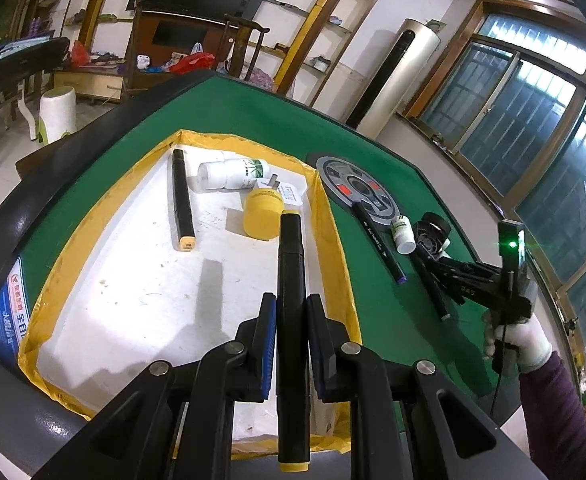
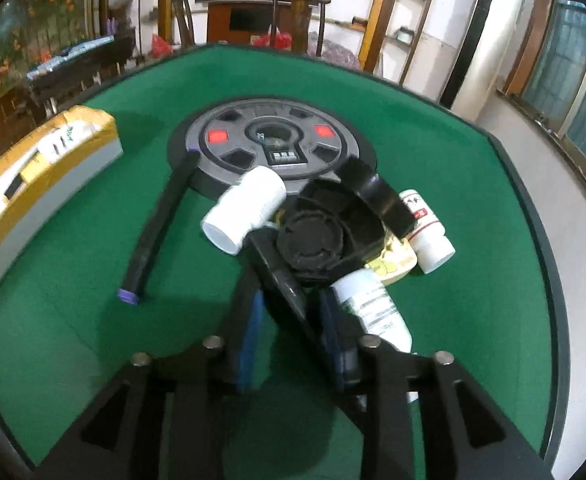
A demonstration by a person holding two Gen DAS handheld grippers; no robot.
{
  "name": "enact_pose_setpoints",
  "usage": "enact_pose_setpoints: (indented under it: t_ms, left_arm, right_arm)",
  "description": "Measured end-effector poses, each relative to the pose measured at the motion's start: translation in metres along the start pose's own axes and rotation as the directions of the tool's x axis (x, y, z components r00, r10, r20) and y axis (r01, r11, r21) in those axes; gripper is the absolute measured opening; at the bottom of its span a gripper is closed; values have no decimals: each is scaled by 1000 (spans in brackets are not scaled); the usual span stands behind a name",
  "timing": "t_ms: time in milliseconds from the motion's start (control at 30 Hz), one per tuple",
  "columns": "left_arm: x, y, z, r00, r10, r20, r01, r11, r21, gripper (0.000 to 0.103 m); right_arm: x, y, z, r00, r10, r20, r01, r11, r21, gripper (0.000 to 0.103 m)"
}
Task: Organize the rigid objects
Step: 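Lower the marker into the tray and open the left gripper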
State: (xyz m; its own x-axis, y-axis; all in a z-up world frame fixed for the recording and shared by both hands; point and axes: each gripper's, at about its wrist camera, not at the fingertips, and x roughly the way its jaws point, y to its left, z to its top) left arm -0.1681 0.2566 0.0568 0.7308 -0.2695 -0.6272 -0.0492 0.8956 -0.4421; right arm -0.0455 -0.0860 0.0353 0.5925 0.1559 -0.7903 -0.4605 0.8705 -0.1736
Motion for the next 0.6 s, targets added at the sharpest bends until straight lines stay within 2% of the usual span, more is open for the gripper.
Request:
enact_pose_setpoints:
  t_ms: [67, 167, 233, 367, 467, 567, 600]
  left_arm:
    - [-1, -2, -1, 1000, -4, 2, 4, 1000, 5, 14]
    - [-3, -1, 0, 1000, -10, 7, 10, 1000, 4, 14]
    - [-3, 1, 1, 1000, -10, 9, 10, 1000, 2, 14]
    - [-3, 10, 6, 1000, 6, 13, -6, 1000, -4, 14]
    - [-3, 16, 13, 999, 40, 14, -40, 999, -3, 14]
    - [2, 20, 24, 995, 95, 0, -95, 995, 22, 14]
    - [5, 22, 28, 994, 110, -6, -110, 994, 30, 14]
  right_arm:
    - [7, -3, -1, 999, 14, -43, -13, 1000, 15, 29]
    - [1, -5, -4, 997, 55, -51, -52, 997, 52, 20]
    - [-9, -6, -6, 996, 90, -27, -88, 992, 94, 15]
    - [-39, -9, -8, 985, 165, 57, -173, 969, 175, 15]
    - [-62, -6, -4, 958, 259, 123, -280, 935, 218, 15]
    - [-78, 6, 4, 921, 352, 167, -383, 896, 224, 15]
    - [-83, 14, 8, 902, 394, 174, -426, 877, 220, 15]
